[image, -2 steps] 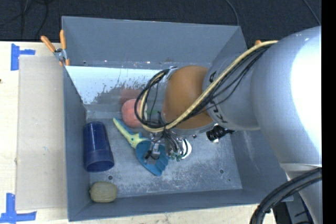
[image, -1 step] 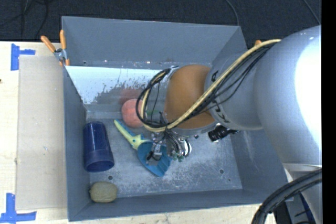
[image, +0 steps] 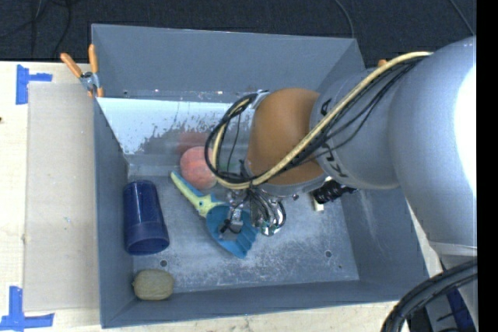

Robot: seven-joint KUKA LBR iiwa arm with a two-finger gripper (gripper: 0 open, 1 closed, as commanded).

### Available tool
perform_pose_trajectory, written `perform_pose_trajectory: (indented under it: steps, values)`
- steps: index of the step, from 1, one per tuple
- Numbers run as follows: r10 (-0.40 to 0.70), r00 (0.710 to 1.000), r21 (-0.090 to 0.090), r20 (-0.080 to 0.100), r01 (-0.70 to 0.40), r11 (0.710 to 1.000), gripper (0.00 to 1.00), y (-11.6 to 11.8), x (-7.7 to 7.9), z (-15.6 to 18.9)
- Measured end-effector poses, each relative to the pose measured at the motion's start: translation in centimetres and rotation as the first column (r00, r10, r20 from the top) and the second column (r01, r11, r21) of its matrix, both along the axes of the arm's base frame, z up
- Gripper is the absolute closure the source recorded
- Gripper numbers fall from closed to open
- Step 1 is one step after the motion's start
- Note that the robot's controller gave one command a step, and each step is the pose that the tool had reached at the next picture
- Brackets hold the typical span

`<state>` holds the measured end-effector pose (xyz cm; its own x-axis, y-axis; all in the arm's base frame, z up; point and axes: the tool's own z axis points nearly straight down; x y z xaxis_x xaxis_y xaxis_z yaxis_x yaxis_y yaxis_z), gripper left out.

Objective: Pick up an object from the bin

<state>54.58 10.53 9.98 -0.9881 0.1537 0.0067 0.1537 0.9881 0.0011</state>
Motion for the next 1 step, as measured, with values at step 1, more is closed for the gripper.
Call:
perform_pose_trajectory:
  steps: [1]
  values:
    - [0.0,1.0,0.002,0.009,0.0,1.0,1.0,0.03,0.27,1.33]
